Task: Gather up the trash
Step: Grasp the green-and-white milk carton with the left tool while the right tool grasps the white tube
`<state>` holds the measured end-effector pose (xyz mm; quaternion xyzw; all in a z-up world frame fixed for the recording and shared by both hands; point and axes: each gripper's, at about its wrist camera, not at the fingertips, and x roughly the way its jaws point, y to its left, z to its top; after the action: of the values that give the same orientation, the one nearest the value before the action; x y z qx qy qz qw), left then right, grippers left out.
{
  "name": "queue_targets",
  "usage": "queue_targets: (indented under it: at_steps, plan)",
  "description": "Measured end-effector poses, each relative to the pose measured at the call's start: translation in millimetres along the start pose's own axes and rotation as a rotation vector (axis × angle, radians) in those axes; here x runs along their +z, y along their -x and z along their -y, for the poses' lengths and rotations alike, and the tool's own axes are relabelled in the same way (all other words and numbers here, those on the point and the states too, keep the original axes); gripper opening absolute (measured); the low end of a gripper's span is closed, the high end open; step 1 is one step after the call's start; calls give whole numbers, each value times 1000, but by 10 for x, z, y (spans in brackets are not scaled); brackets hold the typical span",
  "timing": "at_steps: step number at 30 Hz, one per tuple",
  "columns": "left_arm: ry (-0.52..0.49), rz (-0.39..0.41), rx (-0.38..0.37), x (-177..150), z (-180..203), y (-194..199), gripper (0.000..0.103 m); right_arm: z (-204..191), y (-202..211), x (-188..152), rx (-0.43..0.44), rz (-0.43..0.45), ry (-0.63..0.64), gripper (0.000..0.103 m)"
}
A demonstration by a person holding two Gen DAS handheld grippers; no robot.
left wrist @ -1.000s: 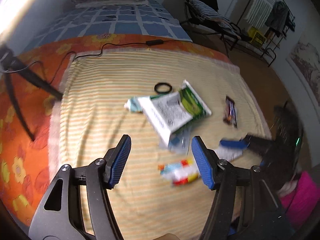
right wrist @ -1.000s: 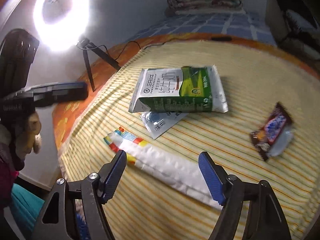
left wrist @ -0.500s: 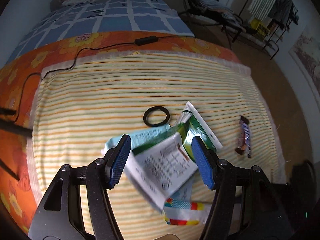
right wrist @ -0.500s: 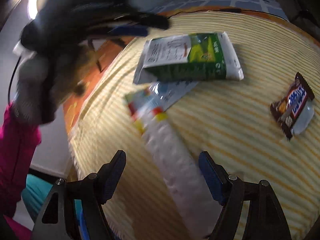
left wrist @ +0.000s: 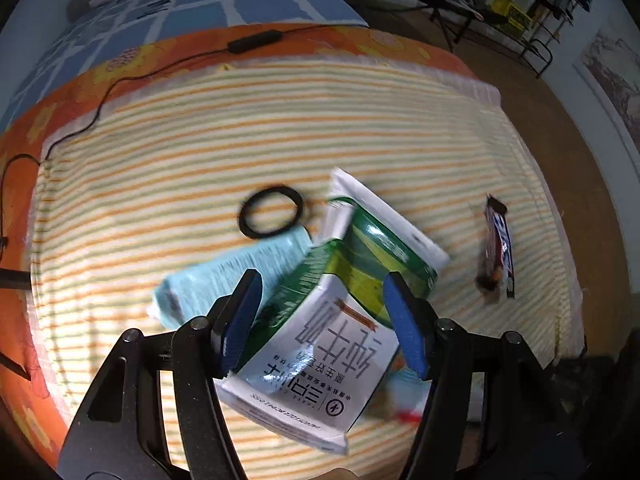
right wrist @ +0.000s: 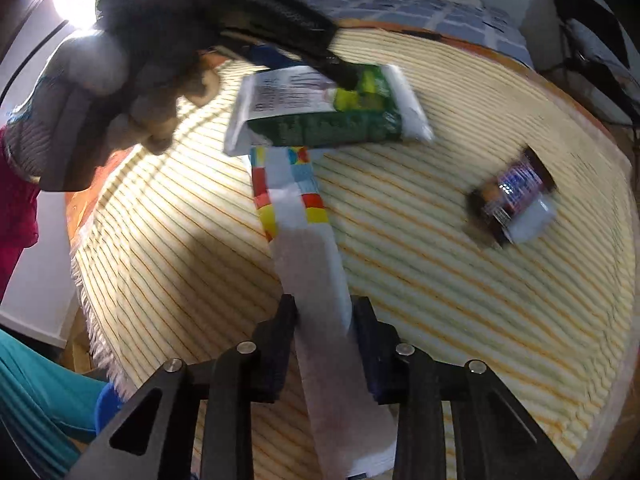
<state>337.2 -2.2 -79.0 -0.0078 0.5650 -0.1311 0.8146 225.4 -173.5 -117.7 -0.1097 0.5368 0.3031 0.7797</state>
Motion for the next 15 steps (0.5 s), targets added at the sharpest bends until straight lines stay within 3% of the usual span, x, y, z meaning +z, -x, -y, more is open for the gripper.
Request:
queue_targets:
  at_steps: [2,4,9,11,14,15]
  plan:
    - [-43,-6,36,-55,112,2,65,153,75,-111,4,-17,-59,28]
    - [-75,-6,50,-88,215,11,74,283,134,-196,-1,-29,-117,26]
    - [-159,-36,107,-137,505,-97,84,511,226,-314,-34,-28,-199,28]
    - [-206,-42,152,-177,647,-163,88,527,233,-316,-2,-22,-208,32]
    - [-251,-34,226,-232,768,-230,89,477,229,-286,6,-12,-168,54]
    - [-255,-26,237,-251,789,-235,89,424,218,-285,1,-8,-153,56]
